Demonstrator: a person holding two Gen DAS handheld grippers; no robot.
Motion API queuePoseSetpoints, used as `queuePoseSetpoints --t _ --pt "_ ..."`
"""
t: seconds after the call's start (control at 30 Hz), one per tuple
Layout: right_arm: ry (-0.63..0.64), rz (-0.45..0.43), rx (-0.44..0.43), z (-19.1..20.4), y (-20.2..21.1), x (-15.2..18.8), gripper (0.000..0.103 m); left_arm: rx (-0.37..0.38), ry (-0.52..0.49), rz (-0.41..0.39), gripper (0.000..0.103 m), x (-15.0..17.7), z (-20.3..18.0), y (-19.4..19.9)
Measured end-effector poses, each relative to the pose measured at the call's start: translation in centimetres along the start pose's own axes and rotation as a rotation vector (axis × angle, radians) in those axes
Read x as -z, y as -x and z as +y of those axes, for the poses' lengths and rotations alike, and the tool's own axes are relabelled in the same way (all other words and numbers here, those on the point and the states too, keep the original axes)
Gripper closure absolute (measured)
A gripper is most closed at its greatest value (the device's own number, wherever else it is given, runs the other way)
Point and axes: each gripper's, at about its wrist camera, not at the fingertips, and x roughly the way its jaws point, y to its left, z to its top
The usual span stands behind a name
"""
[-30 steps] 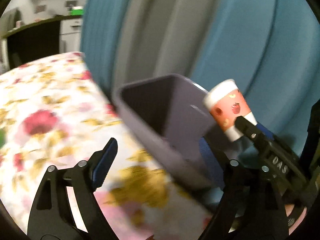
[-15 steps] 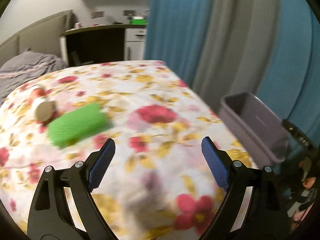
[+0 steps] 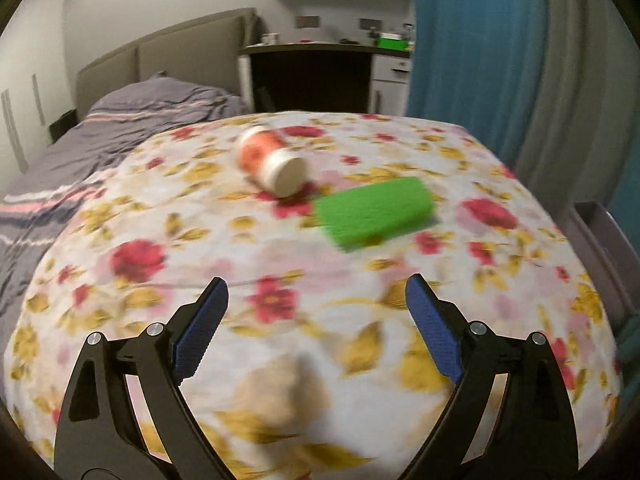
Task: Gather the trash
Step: 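Move both open tools back toward the last orange cup and green mesh, then grasp the green mesh with the right tool while the left tool grasps the orange cup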
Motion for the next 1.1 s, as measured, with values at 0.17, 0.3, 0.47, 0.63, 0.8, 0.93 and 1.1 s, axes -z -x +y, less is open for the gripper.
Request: queuePoseSetpoints --t 0.17,0.3,0.47,0.63,0.8,0.93,1.1 --pt "0.066 0.050 -0.091 5.5 -2.0 -0.2 0.017 -0.057 0.059 -0.004 0.013 0.1 4.1 0.3" --pt "0.124 0.092 -0.130 9.6 -4.4 0.0 0.016 -0.117 0.144 0.000 0.012 -0.4 8.0 -0.1" --pt "0.183 0.148 -0.175 14.6 -8.0 0.9 0.014 -0.180 0.202 -0.004 0.012 -1.1 10.9 -1.3" --pt "0.223 0.209 -0.203 18.7 -12.4 1.5 0.011 -0.164 0.264 0.013 0.012 -2.5 12.5 -3.7" --pt "0.216 0.257 -0.188 20.5 -16.5 1.5 0.011 -0.146 0.264 0.004 0.012 -3.8 12.1 -5.6" --pt "0.213 0.273 -0.198 21.1 -18.5 1.3 0.012 -0.123 0.285 0.011 0.012 -3.9 12.1 -7.3" --pt "0.241 0.341 -0.210 21.6 -20.8 1.8 0.033 -0.104 0.288 0.027 0.012 -3.4 12.0 -8.2"
